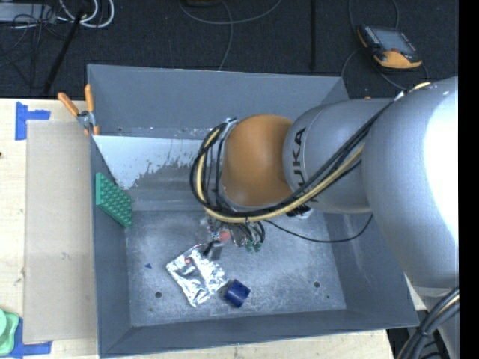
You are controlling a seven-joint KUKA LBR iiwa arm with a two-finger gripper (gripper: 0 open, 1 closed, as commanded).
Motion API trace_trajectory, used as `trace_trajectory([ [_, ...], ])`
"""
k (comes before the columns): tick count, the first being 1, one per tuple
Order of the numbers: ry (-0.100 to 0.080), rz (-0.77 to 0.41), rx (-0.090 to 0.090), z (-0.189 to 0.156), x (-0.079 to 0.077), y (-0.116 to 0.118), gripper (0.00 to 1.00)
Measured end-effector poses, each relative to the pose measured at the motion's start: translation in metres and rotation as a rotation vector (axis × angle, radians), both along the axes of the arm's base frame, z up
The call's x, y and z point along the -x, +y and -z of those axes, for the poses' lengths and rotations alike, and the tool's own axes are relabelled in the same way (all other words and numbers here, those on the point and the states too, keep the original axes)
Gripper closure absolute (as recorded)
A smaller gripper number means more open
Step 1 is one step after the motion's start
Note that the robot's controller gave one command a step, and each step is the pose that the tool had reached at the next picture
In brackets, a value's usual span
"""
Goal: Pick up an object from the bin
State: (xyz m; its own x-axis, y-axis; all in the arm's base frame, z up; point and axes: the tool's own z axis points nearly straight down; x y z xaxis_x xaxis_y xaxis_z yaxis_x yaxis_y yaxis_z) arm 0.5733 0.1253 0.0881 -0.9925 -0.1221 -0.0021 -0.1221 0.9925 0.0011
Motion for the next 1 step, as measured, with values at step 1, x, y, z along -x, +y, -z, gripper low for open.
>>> trace_trajectory([
  [1,-0.001,0.004,0.0,-0.0256,-0.0009,-0.0001,1.0],
])
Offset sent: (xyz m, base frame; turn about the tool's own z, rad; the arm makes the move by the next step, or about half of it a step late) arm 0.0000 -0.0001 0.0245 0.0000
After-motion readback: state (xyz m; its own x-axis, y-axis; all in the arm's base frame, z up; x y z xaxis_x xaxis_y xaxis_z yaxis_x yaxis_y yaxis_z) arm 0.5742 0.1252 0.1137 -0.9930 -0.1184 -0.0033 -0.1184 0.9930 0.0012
